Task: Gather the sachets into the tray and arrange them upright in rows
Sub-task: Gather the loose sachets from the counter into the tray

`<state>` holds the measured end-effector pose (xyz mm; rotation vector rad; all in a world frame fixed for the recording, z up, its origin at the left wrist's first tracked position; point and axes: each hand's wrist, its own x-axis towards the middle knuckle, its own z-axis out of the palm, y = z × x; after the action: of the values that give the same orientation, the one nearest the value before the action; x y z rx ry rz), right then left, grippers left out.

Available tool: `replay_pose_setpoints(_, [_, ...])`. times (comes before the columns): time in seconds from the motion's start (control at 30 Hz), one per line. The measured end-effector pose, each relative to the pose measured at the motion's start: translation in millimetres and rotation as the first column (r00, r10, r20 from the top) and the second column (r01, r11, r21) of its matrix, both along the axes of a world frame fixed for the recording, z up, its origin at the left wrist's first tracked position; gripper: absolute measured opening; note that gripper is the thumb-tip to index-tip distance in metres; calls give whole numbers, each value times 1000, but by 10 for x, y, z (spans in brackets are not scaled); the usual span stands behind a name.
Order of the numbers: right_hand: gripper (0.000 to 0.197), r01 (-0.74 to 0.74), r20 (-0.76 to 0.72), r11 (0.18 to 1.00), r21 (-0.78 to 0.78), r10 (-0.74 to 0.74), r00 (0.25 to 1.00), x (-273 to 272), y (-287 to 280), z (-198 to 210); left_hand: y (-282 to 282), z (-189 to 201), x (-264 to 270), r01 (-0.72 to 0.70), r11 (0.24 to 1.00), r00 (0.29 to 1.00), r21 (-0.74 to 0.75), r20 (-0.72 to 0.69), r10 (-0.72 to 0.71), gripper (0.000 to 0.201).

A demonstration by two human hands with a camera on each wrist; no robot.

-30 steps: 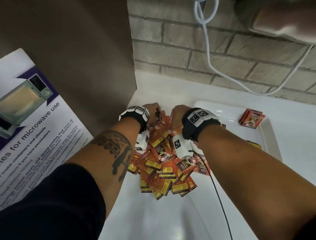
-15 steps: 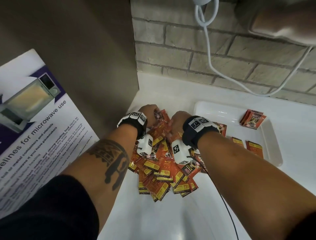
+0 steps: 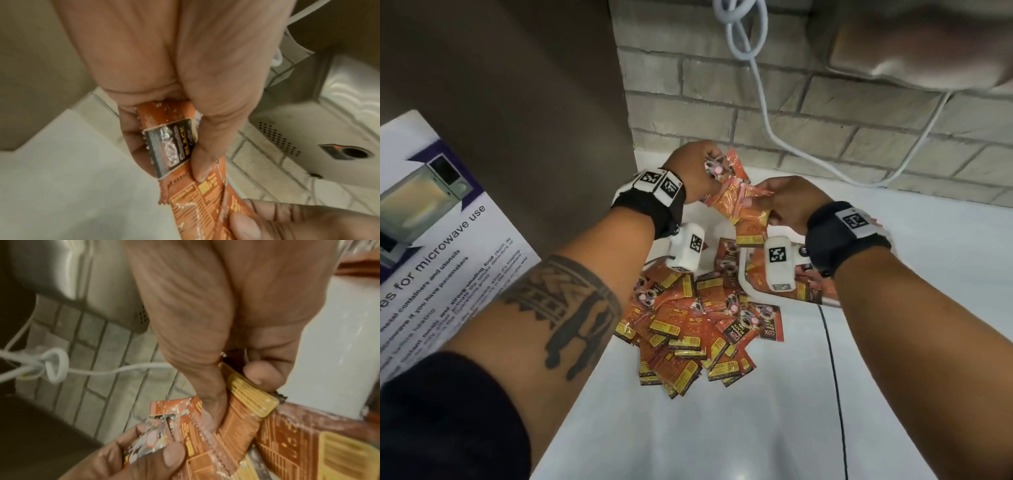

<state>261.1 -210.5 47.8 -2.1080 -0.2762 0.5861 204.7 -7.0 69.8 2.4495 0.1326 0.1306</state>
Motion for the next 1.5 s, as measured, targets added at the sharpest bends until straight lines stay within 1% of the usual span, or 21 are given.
replay_pose_setpoints(0.03, [17,20,-2,1000,5,-20,1000,24,-121,21,-121,13,15,10,1000,1000,-28,7,-10,37])
replay_pose_setpoints(0.1, [18,36,-8,998,-45,-36,999,75,-373,-2,-378,-46,35,21,998,1000,-55,-13,-22,36])
replay_pose_setpoints(0.2, [26,15,-33,979,-203,-22,999,53,-666,-129,-727,-288,11,42,999,994,2,-99,-41,39])
replay_pose_setpoints(0.27, [30,-46,-37,943,-329,36,999,-41,-798,-191,-913,-474,-35,52,999,986,16,-160,-49,40])
replay_pose_setpoints(0.3, [29,-82,-30,914,-398,76,997,-111,-842,-195,-992,-556,-60,60,998,980,28,-190,-54,41])
replay_pose_setpoints(0.37, [22,-95,-24,888,-449,95,995,-214,-899,-230,-1117,-686,-94,77,995,972,71,-227,-59,45])
replay_pose_setpoints(0.53, [9,-50,36,881,-471,76,997,-287,-936,-358,-1225,-797,-123,80,991,973,106,-222,-55,49])
replay_pose_setpoints(0.6, [15,-29,40,895,-445,52,998,-280,-924,-385,-1216,-791,-139,90,989,970,120,-234,-60,49])
replay_pose_setpoints(0.67, [31,-11,16,910,-414,19,1000,-266,-903,-412,-1181,-787,-159,102,981,967,162,-248,-60,55])
replay_pose_setpoints(0.73, [42,26,71,905,-424,4,997,-259,-887,-408,-1109,-773,-206,92,980,970,175,-239,-48,61])
replay_pose_setpoints(0.77, [42,48,122,906,-420,4,992,-270,-875,-383,-1051,-773,-231,68,986,973,155,-227,-31,60])
replay_pose_setpoints(0.87, [30,43,220,948,-314,29,975,-364,-782,-260,-793,-798,-296,-29,991,979,132,-197,55,46])
replay_pose_setpoints(0.93, [21,-45,209,962,-270,104,972,-474,-656,-169,-570,-830,-328,-114,978,967,175,-207,150,30])
replay_pose_setpoints(0.97, [19,-112,188,957,-268,166,968,-528,-581,-141,-456,-845,-345,-137,971,952,196,-245,184,30])
replay_pose_setpoints(1.0, [19,-185,164,941,-283,237,958,-579,-503,-123,-348,-867,-363,-134,968,931,213,-308,196,37])
replay_pose_setpoints(1.03, [19,-254,140,917,-308,308,941,-638,-422,-110,-261,-879,-389,-105,968,903,227,-386,188,49])
replay_pose_setpoints(1.13, [20,-382,148,822,-422,479,865,-759,-199,-151,-105,-908,-484,76,966,820,247,-566,81,95])
replay_pose_setpoints(1.23, [23,-380,188,779,-499,525,830,-774,-9,-223,-44,-897,-563,177,956,774,233,-634,11,121])
replay_pose_setpoints(1.3, [38,-370,176,735,-569,548,818,-716,127,-262,-11,-900,-591,210,943,737,257,-675,20,138])
replay_pose_setpoints(1.4, [69,-359,90,607,-709,582,808,-606,365,-319,5,-920,-646,255,923,715,289,-699,22,153])
replay_pose_setpoints(1.5, [86,-303,61,452,-839,632,773,-517,549,-445,-42,-983,-718,253,916,737,312,-675,26,152])
